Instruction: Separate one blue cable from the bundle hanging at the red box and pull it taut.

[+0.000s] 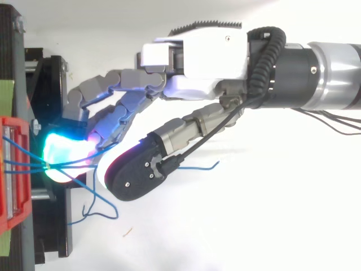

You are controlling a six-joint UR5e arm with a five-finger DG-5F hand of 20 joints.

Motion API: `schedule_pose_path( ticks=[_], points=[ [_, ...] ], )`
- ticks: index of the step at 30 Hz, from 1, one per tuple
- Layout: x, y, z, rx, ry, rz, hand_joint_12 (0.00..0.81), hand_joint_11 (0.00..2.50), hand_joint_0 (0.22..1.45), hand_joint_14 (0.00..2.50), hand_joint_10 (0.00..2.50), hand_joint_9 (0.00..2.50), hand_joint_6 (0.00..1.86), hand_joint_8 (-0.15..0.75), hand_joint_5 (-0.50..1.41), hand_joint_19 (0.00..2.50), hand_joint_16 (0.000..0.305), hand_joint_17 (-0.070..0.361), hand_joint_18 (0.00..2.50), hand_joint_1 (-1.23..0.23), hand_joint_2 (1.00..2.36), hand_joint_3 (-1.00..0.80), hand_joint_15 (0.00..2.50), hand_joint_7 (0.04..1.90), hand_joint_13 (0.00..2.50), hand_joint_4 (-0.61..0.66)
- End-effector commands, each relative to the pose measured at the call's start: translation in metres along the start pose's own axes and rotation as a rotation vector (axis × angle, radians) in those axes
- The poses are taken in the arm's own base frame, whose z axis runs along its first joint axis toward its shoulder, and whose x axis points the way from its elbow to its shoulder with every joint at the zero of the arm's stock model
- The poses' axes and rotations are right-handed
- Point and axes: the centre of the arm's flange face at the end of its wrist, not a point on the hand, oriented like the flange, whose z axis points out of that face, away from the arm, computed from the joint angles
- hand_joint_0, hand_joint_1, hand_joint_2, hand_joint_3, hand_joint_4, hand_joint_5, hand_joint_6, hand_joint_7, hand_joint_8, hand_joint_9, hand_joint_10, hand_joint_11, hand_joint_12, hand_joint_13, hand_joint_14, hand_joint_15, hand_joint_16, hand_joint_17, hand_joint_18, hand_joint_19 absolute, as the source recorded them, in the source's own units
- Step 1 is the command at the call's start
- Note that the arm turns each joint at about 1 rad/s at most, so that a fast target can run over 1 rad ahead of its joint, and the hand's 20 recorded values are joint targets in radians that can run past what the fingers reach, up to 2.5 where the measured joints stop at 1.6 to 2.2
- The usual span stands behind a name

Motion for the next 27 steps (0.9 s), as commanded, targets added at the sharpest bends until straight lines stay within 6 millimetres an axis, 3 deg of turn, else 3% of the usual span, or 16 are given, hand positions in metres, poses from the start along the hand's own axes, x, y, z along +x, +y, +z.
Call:
schedule_pose_path(
  ticks=[1, 11, 20, 27],
  points=[
    [0.0016, -0.0055, 0.0008, 0.000, 0.001, 0.018, 0.323, 0.36, 0.63, 0.01, 0.01, 0.74, 0.50, 0.352, -0.15, 0.44, 0.039, 0.088, 0.72, -0.61, 1.01, -0.39, 0.26, 0.99, 0.60, 0.32],
    [0.0033, -0.0079, -0.0001, 0.009, 0.008, 0.014, 0.325, 0.45, 0.67, 0.01, 0.01, 0.83, 0.50, 0.355, -0.12, 0.48, 0.039, 0.087, 0.80, -0.68, 1.01, -0.26, 0.32, 1.25, 0.70, 0.27],
    [0.0037, -0.0081, -0.0003, 0.011, 0.011, 0.000, 0.324, 0.53, 0.65, 0.01, 0.01, 0.88, 0.64, 0.360, -0.14, 0.50, 0.039, 0.088, 0.84, -0.73, 1.01, -0.28, 0.36, 1.09, 0.75, 0.24],
    [0.0041, -0.0087, -0.0009, 0.017, 0.016, -0.009, 0.318, 0.56, 0.62, 0.01, 0.01, 0.94, 0.73, 0.372, -0.14, 0.51, 0.039, 0.087, 0.86, -0.70, 1.01, -0.40, 0.37, 1.01, 0.80, 0.24]
  ],
)
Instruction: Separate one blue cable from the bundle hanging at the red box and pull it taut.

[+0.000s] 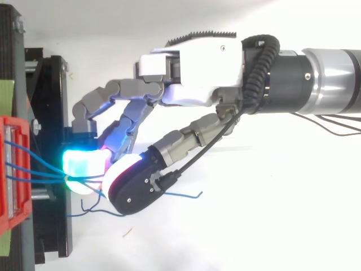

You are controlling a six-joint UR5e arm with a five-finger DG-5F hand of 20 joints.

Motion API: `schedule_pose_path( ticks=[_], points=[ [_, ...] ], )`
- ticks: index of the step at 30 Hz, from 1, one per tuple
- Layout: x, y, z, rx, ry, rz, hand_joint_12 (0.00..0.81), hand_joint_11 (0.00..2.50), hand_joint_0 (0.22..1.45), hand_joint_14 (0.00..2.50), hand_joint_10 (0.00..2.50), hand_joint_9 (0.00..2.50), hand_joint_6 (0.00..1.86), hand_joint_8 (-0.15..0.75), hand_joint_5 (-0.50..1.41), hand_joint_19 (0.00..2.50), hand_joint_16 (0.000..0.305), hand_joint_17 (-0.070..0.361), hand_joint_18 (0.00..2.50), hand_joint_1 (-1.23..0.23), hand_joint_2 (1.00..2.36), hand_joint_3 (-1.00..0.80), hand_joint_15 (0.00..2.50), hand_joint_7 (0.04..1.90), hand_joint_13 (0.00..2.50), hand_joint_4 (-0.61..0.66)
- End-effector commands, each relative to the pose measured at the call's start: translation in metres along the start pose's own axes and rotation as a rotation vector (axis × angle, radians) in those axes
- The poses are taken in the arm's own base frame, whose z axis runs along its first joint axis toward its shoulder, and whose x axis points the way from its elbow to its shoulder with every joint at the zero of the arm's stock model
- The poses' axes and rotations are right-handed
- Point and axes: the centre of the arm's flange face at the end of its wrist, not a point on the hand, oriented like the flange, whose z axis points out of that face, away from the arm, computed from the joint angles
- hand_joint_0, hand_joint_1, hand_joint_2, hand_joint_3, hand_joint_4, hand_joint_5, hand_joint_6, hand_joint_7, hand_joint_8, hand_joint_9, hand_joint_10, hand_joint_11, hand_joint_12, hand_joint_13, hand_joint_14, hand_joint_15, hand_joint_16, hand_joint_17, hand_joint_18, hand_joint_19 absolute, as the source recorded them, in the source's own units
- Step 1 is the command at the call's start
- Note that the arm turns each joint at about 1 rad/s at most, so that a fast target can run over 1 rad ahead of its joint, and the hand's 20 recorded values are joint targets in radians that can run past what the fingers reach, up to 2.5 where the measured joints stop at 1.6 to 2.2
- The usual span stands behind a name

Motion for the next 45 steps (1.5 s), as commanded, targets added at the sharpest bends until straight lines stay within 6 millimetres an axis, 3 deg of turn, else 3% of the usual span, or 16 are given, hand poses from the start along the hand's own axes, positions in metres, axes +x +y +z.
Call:
schedule_pose_path(
  ticks=[1, 5, 9, 14, 25, 30, 34, 37, 41, 43, 45],
  points=[
    [0.0002, -0.0009, -0.0006, 0.004, 0.002, -0.004, 0.319, 0.56, 0.62, 0.01, 0.01, 0.95, 0.75, 0.377, -0.14, 0.50, 0.039, 0.087, 0.86, -0.69, 1.01, -0.42, 0.37, 1.00, 0.81, 0.24],
    [0.0002, -0.0009, -0.0006, 0.004, 0.002, -0.005, 0.317, 0.57, 0.61, 0.01, 0.01, 0.98, 0.77, 0.379, -0.14, 0.50, 0.039, 0.087, 0.87, -0.68, 1.01, -0.41, 0.37, 1.00, 0.84, 0.22],
    [0.0002, -0.0009, -0.0006, 0.004, 0.002, -0.005, 0.334, 0.58, 0.62, 0.01, 0.01, 0.96, 0.84, 0.394, -0.15, 0.48, 0.042, 0.094, 0.88, -0.66, 1.02, -0.19, 0.37, 1.08, 0.85, 0.19],
    [0.0001, 0.0010, -0.0001, 0.000, 0.002, -0.005, 0.360, 0.62, 0.64, 0.01, 0.01, 0.94, 0.89, 0.412, -0.18, 0.46, 0.047, 0.105, 0.91, -0.73, 1.01, -0.11, 0.38, 0.93, 0.86, 0.21],
    [0.0002, -0.0009, -0.0006, 0.004, 0.002, -0.010, 0.345, 0.79, 0.73, 0.01, 0.01, 0.94, 0.91, 0.377, -0.19, 0.45, 0.040, 0.090, 0.87, -0.93, 1.01, -0.37, 0.43, 0.93, 0.87, 0.20],
    [0.0002, -0.0002, -0.0001, 0.002, 0.002, -0.018, 0.343, 0.82, 0.79, 0.02, 0.02, 1.01, 0.92, 0.383, -0.18, 0.45, 0.038, 0.086, 0.88, -0.94, 1.00, -0.50, 0.45, 0.95, 0.91, 0.20],
    [0.0002, -0.0002, -0.0001, 0.002, 0.002, -0.021, 0.337, 0.83, 0.75, 0.02, 0.02, 1.05, 0.92, 0.378, -0.17, 0.44, 0.036, 0.081, 0.90, -0.95, 1.00, -0.50, 0.46, 0.99, 0.95, 0.19],
    [0.0002, -0.0002, -0.0001, 0.002, 0.002, -0.021, 0.334, 0.84, 0.66, 0.02, 0.02, 1.08, 0.91, 0.383, -0.15, 0.46, 0.036, 0.080, 0.90, -0.91, 1.00, -0.50, 0.48, 0.98, 0.97, 0.19],
    [0.0004, 0.0010, -0.0001, 0.000, 0.005, -0.021, 0.331, 0.82, 0.63, 0.02, 0.02, 1.10, 0.89, 0.384, -0.14, 0.48, 0.035, 0.079, 0.90, -0.85, 1.00, -0.50, 0.48, 1.01, 0.98, 0.19],
    [0.0005, -0.0002, -0.0001, 0.002, 0.006, -0.021, 0.331, 0.80, 0.63, 0.02, 0.02, 1.13, 0.87, 0.383, -0.14, 0.50, 0.035, 0.079, 0.90, -0.72, 1.00, -0.50, 0.49, 1.02, 0.99, 0.18],
    [0.0004, 0.0010, -0.0001, 0.000, 0.005, -0.021, 0.334, 0.79, 0.63, 0.02, 0.02, 1.13, 0.85, 0.382, -0.13, 0.52, 0.036, 0.081, 0.90, -0.70, 1.00, -0.50, 0.49, 1.05, 1.00, 0.18]
  ],
)
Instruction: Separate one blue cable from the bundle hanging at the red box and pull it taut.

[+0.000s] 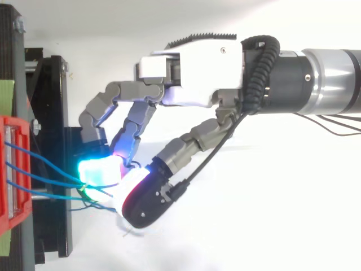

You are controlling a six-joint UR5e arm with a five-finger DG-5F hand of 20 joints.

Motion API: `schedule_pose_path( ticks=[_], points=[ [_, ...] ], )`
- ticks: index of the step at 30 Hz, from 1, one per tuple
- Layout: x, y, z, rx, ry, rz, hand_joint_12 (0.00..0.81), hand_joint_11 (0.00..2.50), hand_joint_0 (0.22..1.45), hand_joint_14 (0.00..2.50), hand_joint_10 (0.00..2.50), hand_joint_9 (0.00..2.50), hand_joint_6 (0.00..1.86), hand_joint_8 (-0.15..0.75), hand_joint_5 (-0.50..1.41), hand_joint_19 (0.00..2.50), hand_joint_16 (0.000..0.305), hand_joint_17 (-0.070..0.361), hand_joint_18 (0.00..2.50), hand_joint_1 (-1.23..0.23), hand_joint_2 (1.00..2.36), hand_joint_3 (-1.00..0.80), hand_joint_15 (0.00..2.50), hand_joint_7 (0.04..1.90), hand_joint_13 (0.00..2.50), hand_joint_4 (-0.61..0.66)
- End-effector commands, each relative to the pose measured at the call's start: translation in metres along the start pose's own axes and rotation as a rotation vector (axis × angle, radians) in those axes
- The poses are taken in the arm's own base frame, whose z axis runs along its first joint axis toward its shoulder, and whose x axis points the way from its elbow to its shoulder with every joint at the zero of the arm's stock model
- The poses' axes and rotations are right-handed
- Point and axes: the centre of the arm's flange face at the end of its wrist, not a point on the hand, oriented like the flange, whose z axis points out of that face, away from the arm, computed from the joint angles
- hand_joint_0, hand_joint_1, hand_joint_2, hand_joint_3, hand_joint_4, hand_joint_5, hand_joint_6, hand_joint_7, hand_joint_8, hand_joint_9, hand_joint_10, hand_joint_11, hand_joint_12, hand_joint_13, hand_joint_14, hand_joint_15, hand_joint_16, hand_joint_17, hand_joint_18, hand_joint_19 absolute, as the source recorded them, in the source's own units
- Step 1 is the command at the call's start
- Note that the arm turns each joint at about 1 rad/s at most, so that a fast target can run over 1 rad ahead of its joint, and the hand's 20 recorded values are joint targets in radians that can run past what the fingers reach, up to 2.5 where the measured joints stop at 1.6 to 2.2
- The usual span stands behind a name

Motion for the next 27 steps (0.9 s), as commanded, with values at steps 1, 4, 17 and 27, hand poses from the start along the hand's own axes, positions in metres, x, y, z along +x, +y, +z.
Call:
schedule_pose_path(
  ticks=[1, 4, 17, 27],
  points=[
    [0.0001, -0.0008, -0.0004, 0.002, 0.001, 0.000, 0.338, 0.78, 0.63, 0.02, 0.02, 1.13, 0.84, 0.383, -0.13, 0.52, 0.036, 0.082, 0.90, -0.68, 1.00, -0.50, 0.49, 1.05, 1.01, 0.16],
    [-0.0011, 0.0004, -0.0006, 0.000, -0.001, 0.000, 0.339, 0.73, 0.64, 0.02, 0.02, 1.11, 0.74, 0.375, -0.11, 0.53, 0.038, 0.085, 0.90, -0.65, 1.00, -0.43, 0.49, 1.08, 1.01, 0.18],
    [-0.0022, -0.0009, -0.0009, 0.002, -0.002, -0.006, 0.368, 0.88, 0.70, 0.02, 0.02, 1.02, 0.86, 0.382, -0.20, 0.50, 0.041, 0.091, 0.90, -0.86, 1.02, -0.23, 0.50, 0.95, 0.95, 0.21],
    [-0.0011, -0.0002, -0.0002, 0.000, -0.001, -0.014, 0.357, 1.01, 0.76, 0.02, 0.01, 1.09, 0.91, 0.391, -0.18, 0.49, 0.039, 0.088, 0.92, -0.93, 1.00, -0.50, 0.50, 0.96, 0.97, 0.21]
  ],
)
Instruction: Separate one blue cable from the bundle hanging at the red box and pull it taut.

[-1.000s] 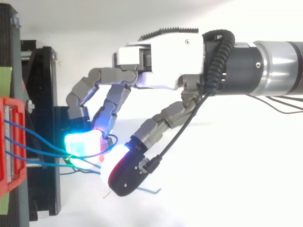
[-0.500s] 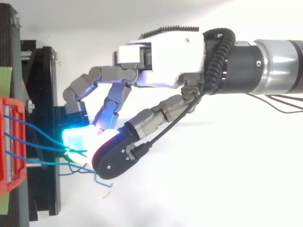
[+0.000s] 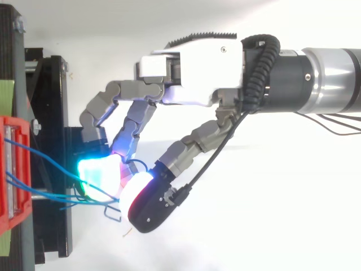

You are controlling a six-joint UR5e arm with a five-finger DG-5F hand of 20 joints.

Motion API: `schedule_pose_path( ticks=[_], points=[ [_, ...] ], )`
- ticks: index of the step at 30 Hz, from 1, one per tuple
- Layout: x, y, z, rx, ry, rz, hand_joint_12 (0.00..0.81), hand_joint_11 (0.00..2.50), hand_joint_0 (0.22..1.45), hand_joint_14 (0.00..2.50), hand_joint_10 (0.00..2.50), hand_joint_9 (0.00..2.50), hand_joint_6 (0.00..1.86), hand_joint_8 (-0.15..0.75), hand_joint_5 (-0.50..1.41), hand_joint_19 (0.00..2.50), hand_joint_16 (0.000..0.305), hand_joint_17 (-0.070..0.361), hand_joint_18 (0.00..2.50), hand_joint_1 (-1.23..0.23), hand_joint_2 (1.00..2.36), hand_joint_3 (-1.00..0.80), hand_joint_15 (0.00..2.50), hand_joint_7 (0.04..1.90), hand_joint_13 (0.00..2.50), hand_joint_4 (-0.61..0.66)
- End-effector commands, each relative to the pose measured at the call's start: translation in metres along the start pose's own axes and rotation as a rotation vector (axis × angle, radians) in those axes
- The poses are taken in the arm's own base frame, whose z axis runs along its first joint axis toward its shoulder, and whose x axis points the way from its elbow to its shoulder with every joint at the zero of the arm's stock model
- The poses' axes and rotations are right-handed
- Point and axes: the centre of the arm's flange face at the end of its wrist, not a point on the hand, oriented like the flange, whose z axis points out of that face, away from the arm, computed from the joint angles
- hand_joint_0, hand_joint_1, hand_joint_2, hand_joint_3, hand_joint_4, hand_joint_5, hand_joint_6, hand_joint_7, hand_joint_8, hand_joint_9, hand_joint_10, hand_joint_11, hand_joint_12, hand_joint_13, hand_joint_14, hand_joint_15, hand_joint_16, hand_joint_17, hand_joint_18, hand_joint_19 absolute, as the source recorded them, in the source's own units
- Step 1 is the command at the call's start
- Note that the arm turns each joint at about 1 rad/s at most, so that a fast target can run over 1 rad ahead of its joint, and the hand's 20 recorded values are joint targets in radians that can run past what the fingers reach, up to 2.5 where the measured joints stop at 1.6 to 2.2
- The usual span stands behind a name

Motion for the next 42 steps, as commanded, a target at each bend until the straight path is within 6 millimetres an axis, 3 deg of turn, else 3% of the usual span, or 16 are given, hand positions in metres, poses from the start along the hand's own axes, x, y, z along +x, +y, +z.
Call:
schedule_pose_path(
  ticks=[1, 13, 21, 26, 32, 34, 42],
  points=[
    [0.0000, -0.0003, 0.0000, 0.000, -0.001, -0.003, 0.356, 1.00, 0.73, 0.02, 0.01, 1.11, 0.91, 0.393, -0.17, 0.50, 0.039, 0.088, 0.93, -0.92, 1.00, -0.50, 0.51, 0.99, 0.98, 0.21],
    [0.0002, -0.0002, 0.0000, 0.000, 0.001, -0.004, 0.352, 0.91, 0.59, 0.02, 0.02, 1.17, 0.86, 0.386, -0.12, 0.56, 0.039, 0.089, 0.92, -0.73, 1.00, -0.50, 0.53, 1.10, 1.01, 0.17],
    [0.0002, -0.0008, -0.0003, 0.000, 0.001, -0.004, 0.380, 0.89, 0.50, 0.02, 0.02, 1.16, 0.85, 0.405, -0.12, 0.53, 0.045, 0.102, 0.95, -0.77, 1.00, -0.50, 0.52, 1.07, 1.01, 0.19],
    [0.0002, -0.0009, -0.0004, 0.002, 0.001, -0.004, 0.359, 0.89, 0.62, 0.02, 0.02, 1.15, 0.84, 0.385, -0.13, 0.57, 0.041, 0.092, 0.90, -0.76, 1.00, -0.50, 0.51, 1.09, 0.98, 0.18],
    [0.0012, -0.0002, 0.0003, 0.000, 0.001, -0.005, 0.370, 0.91, 0.69, 0.02, 0.02, 1.05, 0.89, 0.379, -0.17, 0.55, 0.043, 0.096, 0.91, -0.88, 1.01, -0.37, 0.52, 1.06, 0.95, 0.12],
    [0.0000, 0.0009, 0.0001, -0.001, -0.001, -0.006, 0.371, 0.93, 0.73, 0.02, 0.02, 0.99, 0.90, 0.364, -0.19, 0.55, 0.043, 0.097, 0.92, -0.95, 1.01, -0.40, 0.53, 1.02, 0.92, 0.17],
    [-0.0022, -0.0003, -0.0004, 0.000, -0.002, -0.004, 0.369, 0.94, 0.75, 0.02, 0.02, 0.95, 0.89, 0.355, -0.19, 0.53, 0.044, 0.099, 0.91, -0.99, 1.00, -0.50, 0.51, 0.99, 0.86, 0.17]
  ],
)
